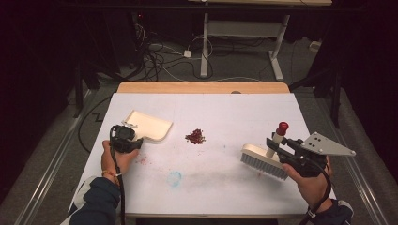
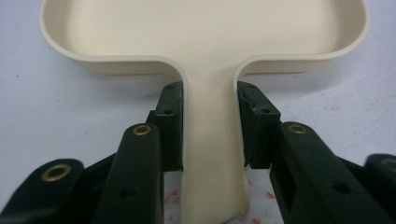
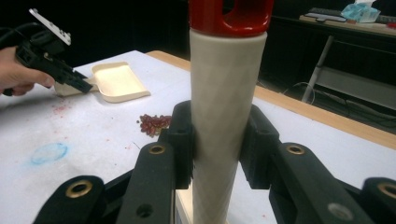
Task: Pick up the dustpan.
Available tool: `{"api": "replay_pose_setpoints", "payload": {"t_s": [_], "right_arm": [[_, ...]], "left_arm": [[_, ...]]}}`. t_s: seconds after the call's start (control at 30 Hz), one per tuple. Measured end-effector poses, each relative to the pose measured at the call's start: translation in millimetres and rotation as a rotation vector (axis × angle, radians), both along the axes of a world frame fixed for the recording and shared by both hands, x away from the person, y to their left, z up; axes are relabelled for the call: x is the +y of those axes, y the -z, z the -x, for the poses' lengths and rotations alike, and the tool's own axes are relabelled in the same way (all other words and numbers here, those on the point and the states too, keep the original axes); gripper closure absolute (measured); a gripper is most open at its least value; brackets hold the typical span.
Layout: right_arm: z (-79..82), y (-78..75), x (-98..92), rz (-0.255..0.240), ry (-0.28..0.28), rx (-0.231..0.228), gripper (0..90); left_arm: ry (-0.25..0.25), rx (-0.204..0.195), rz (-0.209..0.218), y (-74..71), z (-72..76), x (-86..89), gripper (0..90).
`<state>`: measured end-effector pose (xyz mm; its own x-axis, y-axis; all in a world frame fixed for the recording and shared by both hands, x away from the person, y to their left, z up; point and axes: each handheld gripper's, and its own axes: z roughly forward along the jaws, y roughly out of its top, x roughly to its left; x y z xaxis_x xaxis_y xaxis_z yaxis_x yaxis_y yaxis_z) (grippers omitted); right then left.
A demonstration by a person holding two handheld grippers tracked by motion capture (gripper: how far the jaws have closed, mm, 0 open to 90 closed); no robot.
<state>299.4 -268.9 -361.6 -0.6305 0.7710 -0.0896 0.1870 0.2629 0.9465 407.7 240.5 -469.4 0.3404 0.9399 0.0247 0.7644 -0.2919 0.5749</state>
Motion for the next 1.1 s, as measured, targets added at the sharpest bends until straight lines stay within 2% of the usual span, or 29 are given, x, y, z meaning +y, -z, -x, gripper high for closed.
{"api": "replay_pose_setpoints", "payload": {"t_s": [0.1,0.23,0.47,0.57,0.8,1.1], "right_arm": [[-0.2,0.3,0.3,0.001,0.001,0.002,69.9],[0.0,1.1,0.7,0.001,0.002,0.001,69.8],[-2.3,1.1,-2.4,-0.013,0.011,0.0,69.9],[-3.7,1.0,-3.9,-0.016,0.017,-0.002,69.9],[-8.0,0.9,-2.6,-0.014,0.023,-0.004,69.9],[-14.6,2.4,4.0,-0.01,0.001,0.0,69.9]], "left_arm": [[0.012,-0.016,-0.016,-4.9,3.1,0.0,63.8],[0.02,-0.036,-0.017,-10.7,8.5,1.5,63.9],[0.039,-0.09,0.008,-23.5,21.7,7.7,63.9],[0.058,-0.102,0.01,-28.7,27.4,12.0,63.9],[0.102,-0.108,0.029,-35.6,36.5,19.9,63.9],[0.161,-0.108,0.006,-41.4,54.9,15.7,63.9]]}}
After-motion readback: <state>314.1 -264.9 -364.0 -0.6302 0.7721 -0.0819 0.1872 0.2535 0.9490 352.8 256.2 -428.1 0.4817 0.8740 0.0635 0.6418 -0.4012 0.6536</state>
